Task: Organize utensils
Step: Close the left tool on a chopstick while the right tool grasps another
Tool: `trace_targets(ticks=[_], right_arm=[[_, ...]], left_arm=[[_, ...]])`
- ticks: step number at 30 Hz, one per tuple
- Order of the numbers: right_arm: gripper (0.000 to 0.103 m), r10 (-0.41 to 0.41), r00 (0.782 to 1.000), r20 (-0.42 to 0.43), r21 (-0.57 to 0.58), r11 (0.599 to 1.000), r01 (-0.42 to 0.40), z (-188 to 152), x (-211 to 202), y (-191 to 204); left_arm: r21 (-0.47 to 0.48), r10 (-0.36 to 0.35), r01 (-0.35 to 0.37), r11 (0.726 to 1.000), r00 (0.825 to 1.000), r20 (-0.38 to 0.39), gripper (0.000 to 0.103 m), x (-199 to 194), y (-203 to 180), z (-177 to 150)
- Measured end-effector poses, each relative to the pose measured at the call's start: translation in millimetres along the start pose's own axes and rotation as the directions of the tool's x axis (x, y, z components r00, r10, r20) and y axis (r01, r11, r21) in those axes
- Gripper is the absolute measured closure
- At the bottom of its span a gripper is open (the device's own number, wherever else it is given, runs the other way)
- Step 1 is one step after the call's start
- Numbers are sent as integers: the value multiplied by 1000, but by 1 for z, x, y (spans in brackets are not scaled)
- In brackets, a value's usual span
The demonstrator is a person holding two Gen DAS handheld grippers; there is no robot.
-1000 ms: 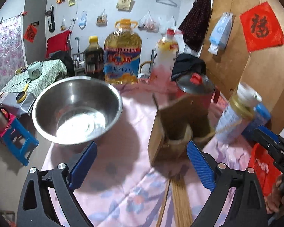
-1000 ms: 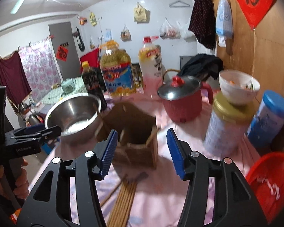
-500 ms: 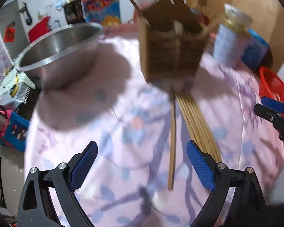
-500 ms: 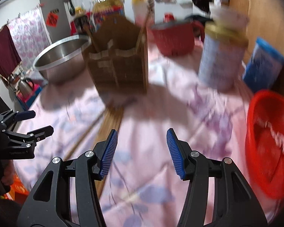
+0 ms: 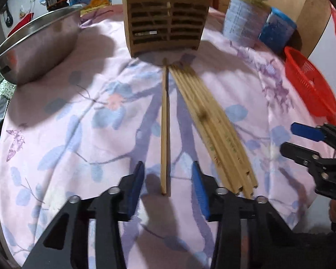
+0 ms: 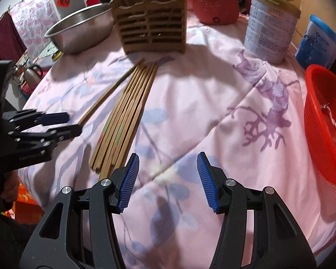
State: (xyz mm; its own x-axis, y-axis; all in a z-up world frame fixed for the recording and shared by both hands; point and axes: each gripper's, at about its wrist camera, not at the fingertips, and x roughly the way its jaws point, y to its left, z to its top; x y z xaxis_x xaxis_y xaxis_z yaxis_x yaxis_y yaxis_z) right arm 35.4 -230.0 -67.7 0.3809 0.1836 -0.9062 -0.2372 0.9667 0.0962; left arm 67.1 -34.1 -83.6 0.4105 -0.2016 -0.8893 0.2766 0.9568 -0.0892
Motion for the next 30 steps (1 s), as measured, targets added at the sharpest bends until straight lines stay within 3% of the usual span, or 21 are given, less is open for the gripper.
trace_targets(ticks=[2, 4, 6, 13, 17, 22, 26, 30], right_arm=[[49, 18, 1000, -6, -14, 1000, -18, -4, 1, 4], [49, 44, 999, -13, -25, 999, -44, -7, 3, 9], [49, 70, 997, -22, -40, 997, -71, -9, 6, 15], [50, 61, 998, -24, -134, 989, -64, -17, 16, 41], [61, 15, 1000, -11, -163, 986, -17, -19, 23, 45], [66, -52, 999, 9, -63, 997, 52, -16, 23, 11], [68, -15, 1000, 23, -38, 999, 16, -13, 13, -9], [68, 25, 999, 22, -57, 998, -24, -16, 13, -4]], left_arm=[[-10, 21, -21, 1000, 1000, 7, 75, 2, 3, -3], [-33, 27, -27, 999, 1000, 4, 87, 1, 11, -2], [-52, 25, -25, 998, 1000, -2, 89, -1, 20, -2], [-50, 45, -46, 998, 999, -14, 89, -4, 27, -5], [-32, 55, -56, 998, 998, -18, 89, -3, 25, -5], [-31, 51, -52, 998, 998, -20, 87, -1, 22, -3], [-36, 52, -53, 998, 998, -20, 85, -1, 21, -2], [-48, 47, -48, 998, 999, -19, 85, 0, 21, -2]])
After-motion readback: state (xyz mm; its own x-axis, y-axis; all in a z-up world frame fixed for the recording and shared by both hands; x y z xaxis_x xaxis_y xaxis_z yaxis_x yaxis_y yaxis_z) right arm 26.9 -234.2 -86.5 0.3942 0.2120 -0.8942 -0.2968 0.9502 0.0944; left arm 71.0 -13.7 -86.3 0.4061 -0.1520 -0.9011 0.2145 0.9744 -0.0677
